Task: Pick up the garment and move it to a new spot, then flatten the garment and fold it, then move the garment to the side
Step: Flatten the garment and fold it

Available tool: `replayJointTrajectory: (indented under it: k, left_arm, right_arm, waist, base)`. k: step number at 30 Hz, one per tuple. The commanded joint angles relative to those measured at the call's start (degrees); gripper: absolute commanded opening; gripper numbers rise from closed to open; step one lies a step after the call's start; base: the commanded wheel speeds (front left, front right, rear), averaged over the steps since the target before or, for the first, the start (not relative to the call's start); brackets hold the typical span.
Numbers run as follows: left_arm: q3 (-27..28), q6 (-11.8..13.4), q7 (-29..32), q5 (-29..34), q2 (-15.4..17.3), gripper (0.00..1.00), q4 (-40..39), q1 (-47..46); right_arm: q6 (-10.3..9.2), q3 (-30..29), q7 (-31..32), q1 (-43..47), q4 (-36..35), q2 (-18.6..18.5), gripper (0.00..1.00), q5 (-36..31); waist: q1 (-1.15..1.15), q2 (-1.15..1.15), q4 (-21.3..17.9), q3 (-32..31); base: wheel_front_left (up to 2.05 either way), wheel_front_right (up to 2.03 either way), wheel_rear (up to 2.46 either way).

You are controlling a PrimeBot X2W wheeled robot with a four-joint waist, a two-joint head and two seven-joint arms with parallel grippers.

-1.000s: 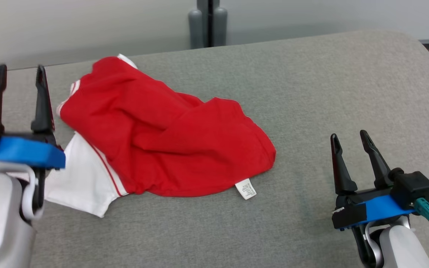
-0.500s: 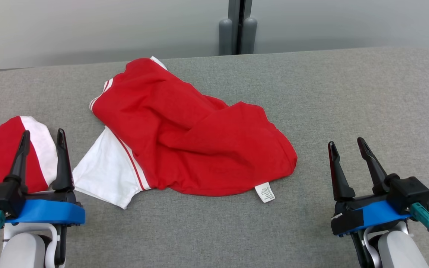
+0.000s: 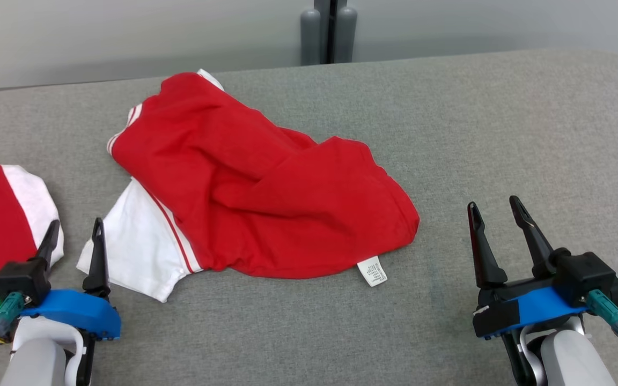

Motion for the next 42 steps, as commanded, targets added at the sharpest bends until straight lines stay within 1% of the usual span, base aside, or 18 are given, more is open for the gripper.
replayJointTrajectory:
  k: [1, 9, 14, 16, 17, 18, 19, 20, 21, 24, 29, 33, 37, 42]
  left_arm:
    - [-0.5, -0.4, 0.5, -0.5, 0.8, 1.0, 2.6, -1.8]
    - [-2.9, -1.1, 2.2, -2.2, 2.2, 1.0, 14.4, -5.9]
    - [-5.0, -1.2, 5.0, -3.8, 2.7, 1.0, 20.1, -7.2]
    - [-6.4, -1.3, 6.3, -5.0, 2.3, 1.0, 21.5, -7.4]
    - [-7.3, -1.3, 7.2, -5.7, 2.3, 0.93, 22.1, -7.4]
    - [-7.9, -1.3, 8.4, -6.6, 2.4, 0.46, 23.0, -7.5]
    - [-8.9, -1.3, 9.3, -7.4, 2.6, 0.32, 23.6, -7.4]
    - [-8.9, -1.3, 9.3, -7.4, 2.6, 0.32, 23.6, -7.4]
    - [-9.6, -1.3, 9.6, -8.0, 2.8, 0.0, 23.8, -7.4]
    - [-11.7, -1.3, 10.0, -10.2, 3.3, 0.0, 24.1, -7.3]
    - [-13.5, -1.3, 6.5, -12.3, 4.3, 0.0, 21.8, -7.9]
    - [-13.8, -1.3, 4.2, -13.0, 4.0, 0.0, 19.5, -7.1]
    - [-13.9, -0.1, 3.3, -13.2, 3.1, 0.0, 15.8, -4.9]
    - [-14.3, 2.3, 4.0, -13.5, 2.4, 0.0, 8.4, 1.2]
  right_arm:
    - [0.03, 0.0, -0.2, -0.8, -0.2, -0.3, 1.0, 0.1]
    - [0.03, -0.2, -0.2, -1.5, -0.4, -0.2, 1.0, 0.4]
    - [0.03, -0.2, -0.2, -1.6, -0.3, -0.2, 1.0, 0.5]
    - [0.03, -0.3, -0.2, -1.6, -0.3, -0.3, 1.0, 0.5]
    - [0.03, -0.3, -0.2, -1.5, -0.2, -0.3, 1.0, 0.6]
    - [0.03, -0.3, -0.2, -1.5, -0.2, -0.3, 1.0, 0.6]
    - [0.03, -0.3, -0.2, -1.5, -0.1, -0.2, 1.0, 0.6]
    - [0.03, -0.3, -0.2, -1.5, -0.1, -0.2, 1.0, 0.6]
    - [0.03, -0.2, -0.2, -1.4, 0.0, -0.2, 1.0, 0.6]
    - [0.03, -0.1, -0.2, -1.2, 0.2, -0.3, 1.0, 0.7]
    - [0.03, -0.5, -0.2, -0.1, 0.5, -0.2, 1.0, 0.6]
    - [0.03, -0.9, -0.2, 0.6, 0.6, -0.2, 1.0, 0.6]
    - [0.03, -1.2, -0.2, 1.6, 0.8, -0.3, 1.0, 0.7]
    - [0.03, -1.7, -0.2, 2.2, 1.0, -0.2, 1.0, 0.5]
  waist:
    - [0.0, 0.0, -0.2, 0.5]
    - [0.0, 0.0, -1.2, 2.3]
    - [0.0, 0.0, -1.5, 2.4]
    - [0.0, 0.0, -1.5, 2.3]
    - [0.0, 0.0, -1.5, 2.2]
    - [0.0, 0.0, -1.5, 2.0]
    - [0.0, 0.0, -1.4, 1.9]
    - [0.0, 0.0, -1.4, 1.9]
    - [0.0, 0.0, -1.4, 1.7]
    - [0.0, 0.0, -1.4, 1.0]
    - [0.0, 0.0, -1.0, -0.5]
    - [0.0, 0.0, -0.1, -1.8]
    - [0.0, 0.0, 1.1, -3.1]
    - [0.0, 0.0, 2.5, -4.4]
  base:
    - [0.0, 0.0, 0.0]
    - [0.0, 0.0, 0.0]
    - [0.0, 0.0, 0.0]
    - [0.0, 0.0, 0.0]
    - [0.0, 0.0, 0.0]
    - [0.0, 0.0, 0.0]
    - [0.0, 0.0, 0.0]
    - [0.0, 0.0, 0.0]
    - [0.0, 0.0, 0.0]
    - [0.0, 0.0, 0.0]
    - [0.0, 0.0, 0.0]
    - [0.0, 0.0, 0.0]
    - [0.0, 0.0, 0.0]
    - [0.0, 0.0, 0.0]
